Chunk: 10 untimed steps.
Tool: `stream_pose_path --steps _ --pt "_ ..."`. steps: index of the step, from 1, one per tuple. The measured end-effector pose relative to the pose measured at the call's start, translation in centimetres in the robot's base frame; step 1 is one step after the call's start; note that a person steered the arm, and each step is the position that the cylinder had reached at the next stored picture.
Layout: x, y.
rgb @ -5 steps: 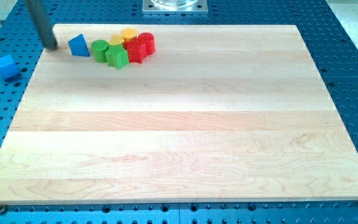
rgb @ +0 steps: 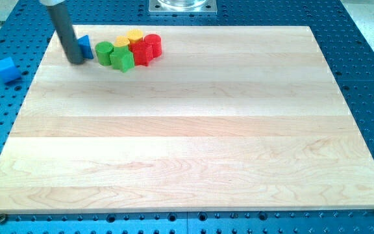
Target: Move the triangle into the group of blocks
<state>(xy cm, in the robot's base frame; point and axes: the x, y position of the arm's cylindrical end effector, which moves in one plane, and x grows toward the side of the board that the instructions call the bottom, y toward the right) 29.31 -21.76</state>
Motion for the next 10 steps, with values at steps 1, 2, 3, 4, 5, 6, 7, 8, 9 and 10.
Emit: stream_pose_path --steps 1,2,3,4,5,6,7,8,9,10 --pt "-1.4 -1.3" --pt "-2.5 -2.3" --pt "-2.8 0.4" --pt "-2.8 0.5" --pt "-4.0 0.9" --pt "-7.4 -0.9" --pt "-5.4 0.1" --pt "-4.3 2.3" --pt "-6.2 3.2" --pt "-8.5 3.7"
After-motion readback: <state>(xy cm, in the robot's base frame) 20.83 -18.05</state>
